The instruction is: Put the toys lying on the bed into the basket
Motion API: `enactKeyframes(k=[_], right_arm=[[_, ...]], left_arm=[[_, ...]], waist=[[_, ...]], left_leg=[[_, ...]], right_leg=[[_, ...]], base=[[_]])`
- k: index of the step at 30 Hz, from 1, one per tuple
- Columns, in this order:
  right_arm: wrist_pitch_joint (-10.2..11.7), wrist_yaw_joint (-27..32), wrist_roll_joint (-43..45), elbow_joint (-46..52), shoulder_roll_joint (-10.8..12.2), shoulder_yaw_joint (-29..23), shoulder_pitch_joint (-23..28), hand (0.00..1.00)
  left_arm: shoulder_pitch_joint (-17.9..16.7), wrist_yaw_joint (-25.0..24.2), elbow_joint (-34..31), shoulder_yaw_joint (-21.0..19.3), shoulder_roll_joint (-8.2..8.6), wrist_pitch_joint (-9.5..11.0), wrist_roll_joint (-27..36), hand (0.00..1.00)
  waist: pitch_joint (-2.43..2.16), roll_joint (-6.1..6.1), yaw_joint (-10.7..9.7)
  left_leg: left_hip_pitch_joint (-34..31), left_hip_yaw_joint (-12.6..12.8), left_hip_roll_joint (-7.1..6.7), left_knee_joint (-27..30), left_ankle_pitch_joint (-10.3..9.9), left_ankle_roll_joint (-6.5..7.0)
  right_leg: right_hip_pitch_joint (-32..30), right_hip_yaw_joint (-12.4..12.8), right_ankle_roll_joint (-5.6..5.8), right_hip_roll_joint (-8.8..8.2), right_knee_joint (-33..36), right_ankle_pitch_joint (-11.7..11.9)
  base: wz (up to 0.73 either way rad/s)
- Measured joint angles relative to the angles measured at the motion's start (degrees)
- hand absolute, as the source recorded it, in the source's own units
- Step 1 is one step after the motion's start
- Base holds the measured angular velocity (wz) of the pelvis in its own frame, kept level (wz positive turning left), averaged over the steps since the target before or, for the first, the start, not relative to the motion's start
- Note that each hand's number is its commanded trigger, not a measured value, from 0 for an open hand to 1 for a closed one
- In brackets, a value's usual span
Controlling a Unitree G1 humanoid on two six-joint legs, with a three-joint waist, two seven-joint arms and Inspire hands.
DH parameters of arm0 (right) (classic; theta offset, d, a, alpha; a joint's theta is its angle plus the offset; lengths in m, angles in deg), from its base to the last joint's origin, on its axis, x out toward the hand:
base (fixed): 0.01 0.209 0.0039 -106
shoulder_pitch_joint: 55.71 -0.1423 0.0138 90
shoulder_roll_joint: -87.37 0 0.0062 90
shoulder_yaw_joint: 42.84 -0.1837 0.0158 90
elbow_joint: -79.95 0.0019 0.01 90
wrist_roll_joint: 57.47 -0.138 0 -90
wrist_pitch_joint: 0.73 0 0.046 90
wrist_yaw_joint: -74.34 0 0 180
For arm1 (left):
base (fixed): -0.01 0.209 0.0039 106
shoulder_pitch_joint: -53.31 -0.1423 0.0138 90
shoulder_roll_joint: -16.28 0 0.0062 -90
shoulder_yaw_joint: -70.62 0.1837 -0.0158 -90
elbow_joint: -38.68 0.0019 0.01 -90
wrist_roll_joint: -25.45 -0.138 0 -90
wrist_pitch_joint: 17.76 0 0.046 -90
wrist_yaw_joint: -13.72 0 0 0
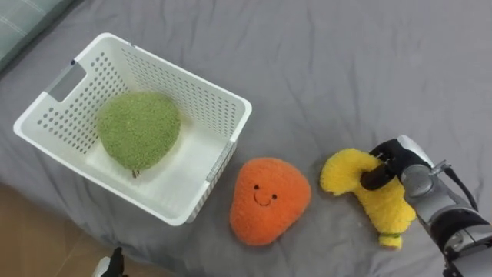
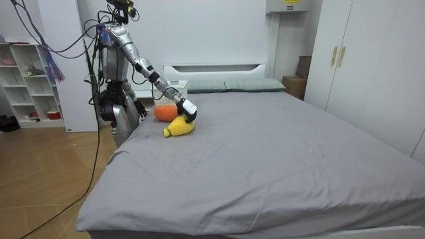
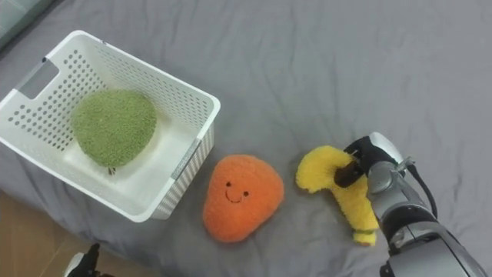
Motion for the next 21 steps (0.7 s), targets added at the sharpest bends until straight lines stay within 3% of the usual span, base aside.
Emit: enactKeyframes(k=[12, 17, 21], right_arm=[[0.0, -0.2, 0.1, 2.0, 0.0, -1.5, 0.4, 1.00], [-0.3, -0.8, 0.2, 9.9, -0.2, -5.0, 0.4, 1.00], [-1.3, -0.8, 2.3, 21.9, -0.2, -7.4, 1.1, 1.00]], left_arm=[[-1.8, 0.0, -2.0, -1.5, -0.48, 0.1, 0.0, 0.00], [-2.9, -0.9, -0.7, -5.1, -0.52, 0.1, -0.2, 0.00], [-5.9, -0.8, -2.7, -8.5, -0.50, 0.0, -1.1, 0.00]], waist=[[-0.33, -0.08, -0.3], [-0.86, 0.00, -1.5], [-1.32, 0.08, -2.3]], left_leg=[[1.7, 0.2, 0.03, 0.0, 0.0, 0.01], [4.6, 0.0, -0.02, -0.1, 0.0, 0.01], [7.5, 0.1, 0.00, -1.2, 0.0, -0.02]], right_leg=[[1.7, -0.1, 0.01, -0.15, 0.0, 0.0], [4.6, -0.6, 0.01, -0.13, -0.1, 0.0], [6.9, -0.9, 0.03, -0.07, -0.1, 0.0]], base=[[0.00], [0.02], [-0.04]])
